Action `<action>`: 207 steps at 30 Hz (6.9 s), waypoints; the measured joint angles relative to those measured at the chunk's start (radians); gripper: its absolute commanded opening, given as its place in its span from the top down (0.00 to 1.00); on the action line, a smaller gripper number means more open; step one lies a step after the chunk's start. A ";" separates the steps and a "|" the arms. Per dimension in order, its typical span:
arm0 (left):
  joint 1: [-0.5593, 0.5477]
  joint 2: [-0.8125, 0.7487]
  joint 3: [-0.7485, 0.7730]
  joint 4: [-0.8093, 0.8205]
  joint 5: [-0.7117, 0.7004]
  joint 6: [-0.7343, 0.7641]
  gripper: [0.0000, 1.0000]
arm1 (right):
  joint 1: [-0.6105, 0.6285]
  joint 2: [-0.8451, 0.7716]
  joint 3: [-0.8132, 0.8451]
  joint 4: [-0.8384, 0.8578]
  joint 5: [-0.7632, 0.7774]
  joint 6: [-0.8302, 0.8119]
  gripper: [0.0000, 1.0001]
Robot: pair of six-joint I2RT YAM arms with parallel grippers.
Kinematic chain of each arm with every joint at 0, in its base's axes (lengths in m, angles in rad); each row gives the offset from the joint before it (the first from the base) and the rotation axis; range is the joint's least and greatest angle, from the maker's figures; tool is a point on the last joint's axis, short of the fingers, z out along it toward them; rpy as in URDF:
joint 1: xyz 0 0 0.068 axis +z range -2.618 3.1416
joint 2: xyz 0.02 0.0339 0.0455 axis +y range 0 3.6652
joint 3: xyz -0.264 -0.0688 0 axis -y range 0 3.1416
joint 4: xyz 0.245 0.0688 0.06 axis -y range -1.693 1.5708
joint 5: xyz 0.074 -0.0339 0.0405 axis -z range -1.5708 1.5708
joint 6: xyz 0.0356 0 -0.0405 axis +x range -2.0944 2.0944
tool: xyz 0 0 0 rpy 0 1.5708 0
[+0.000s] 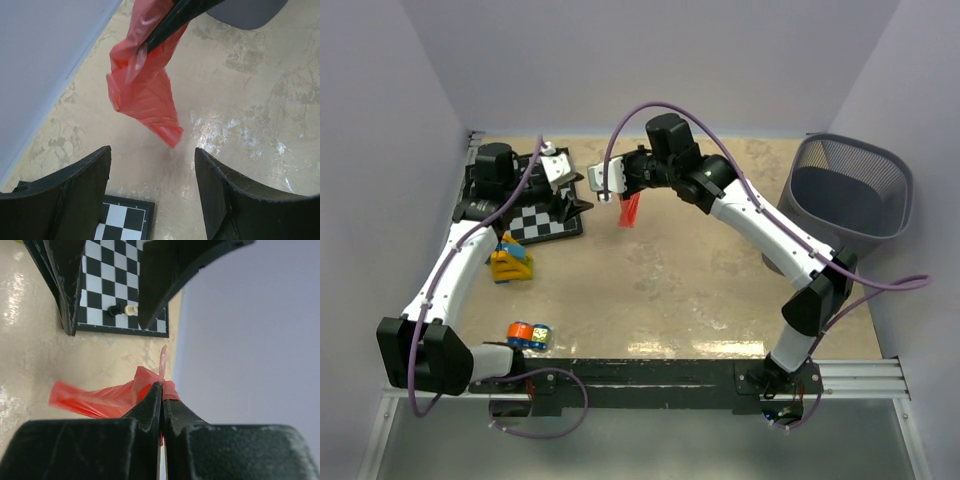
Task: Put the trash bags into the trash bin
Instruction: Unfold the trash bag at the center of the board.
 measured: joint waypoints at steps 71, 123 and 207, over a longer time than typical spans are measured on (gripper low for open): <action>-0.205 0.104 0.153 -0.075 0.016 -0.010 1.00 | -0.283 -0.141 -0.101 -0.117 -0.409 0.201 0.22; -0.272 0.045 0.152 -0.002 -0.201 0.034 0.27 | -0.217 0.200 0.188 -0.294 -0.166 0.607 1.00; -0.542 0.089 -0.146 0.639 -0.704 0.705 1.00 | -0.291 0.283 0.267 -0.190 -0.329 0.735 1.00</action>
